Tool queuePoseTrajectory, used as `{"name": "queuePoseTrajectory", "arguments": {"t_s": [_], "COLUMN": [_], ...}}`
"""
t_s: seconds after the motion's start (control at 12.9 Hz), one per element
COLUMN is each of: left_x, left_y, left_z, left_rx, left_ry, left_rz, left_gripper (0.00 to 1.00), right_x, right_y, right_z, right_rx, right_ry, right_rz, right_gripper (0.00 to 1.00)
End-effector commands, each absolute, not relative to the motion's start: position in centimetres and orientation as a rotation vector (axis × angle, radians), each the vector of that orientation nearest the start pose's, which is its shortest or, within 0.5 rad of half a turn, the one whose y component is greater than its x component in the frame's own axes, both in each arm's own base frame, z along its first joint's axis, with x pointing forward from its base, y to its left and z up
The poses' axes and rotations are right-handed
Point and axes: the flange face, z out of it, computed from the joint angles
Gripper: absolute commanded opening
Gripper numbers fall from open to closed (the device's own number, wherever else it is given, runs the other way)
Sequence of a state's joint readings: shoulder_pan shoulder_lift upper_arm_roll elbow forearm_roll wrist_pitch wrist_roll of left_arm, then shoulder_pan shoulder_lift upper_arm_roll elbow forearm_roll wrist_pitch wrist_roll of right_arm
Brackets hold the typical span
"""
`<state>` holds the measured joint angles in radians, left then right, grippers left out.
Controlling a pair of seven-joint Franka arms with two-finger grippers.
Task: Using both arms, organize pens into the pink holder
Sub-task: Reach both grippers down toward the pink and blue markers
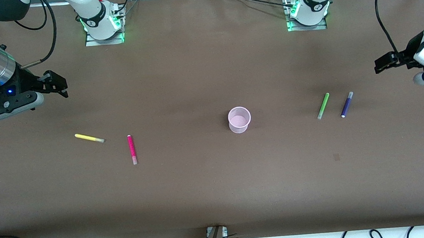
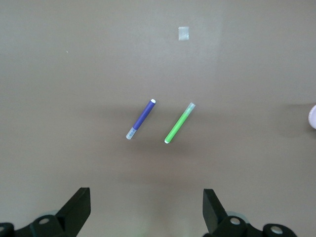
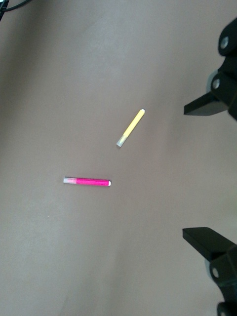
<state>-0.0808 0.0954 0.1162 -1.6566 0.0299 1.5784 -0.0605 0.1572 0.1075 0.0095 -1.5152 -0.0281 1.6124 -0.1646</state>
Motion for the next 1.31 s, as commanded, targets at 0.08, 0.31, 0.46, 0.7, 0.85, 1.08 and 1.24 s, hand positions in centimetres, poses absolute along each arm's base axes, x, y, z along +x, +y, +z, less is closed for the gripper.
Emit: {"name": "queuePoseTrajectory", "arguments": {"t_s": [0.08, 0.31, 0.46, 0.7, 0.85, 1.08, 1.24], "left_x": [60.4, 61.7, 62.2, 61.8, 60.8, 59.1, 57.8], "left_y": [3.5, 6.0, 7.0, 7.5, 8.4, 8.5, 8.5], "left_z": [47.9, 44.1, 41.3, 36.9, 34.3, 30.8, 27.7], "left_rx": [-3.042, -3.066, -3.066, -3.067, -3.074, -3.073, -3.056], "left_ry": [-0.109, 0.045, 0.083, 0.169, 0.262, 0.476, 0.641], "left_rz": [0.293, 0.299, 0.351, 0.405, 0.390, 0.378, 0.339], "left_gripper": [1.00, 1.00, 1.00, 1.00, 1.00, 1.00, 1.00], "right_x": [58.5, 58.7, 59.2, 60.1, 61.8, 63.4, 64.9], "right_y": [10.0, 10.0, 10.0, 11.7, 12.7, 14.0, 15.5], "right_z": [59.3, 58.8, 57.6, 54.9, 50.6, 46.4, 42.6], "right_rx": [-3.134, -3.129, -3.124, -3.116, -3.118, -3.107, -3.067], "right_ry": [-0.539, -0.548, -0.540, -0.587, -0.612, -0.634, -0.714], "right_rz": [0.016, 0.029, 0.058, 0.114, 0.179, 0.183, 0.160], "right_gripper": [1.00, 1.00, 1.00, 1.00, 1.00, 1.00, 1.00]}}
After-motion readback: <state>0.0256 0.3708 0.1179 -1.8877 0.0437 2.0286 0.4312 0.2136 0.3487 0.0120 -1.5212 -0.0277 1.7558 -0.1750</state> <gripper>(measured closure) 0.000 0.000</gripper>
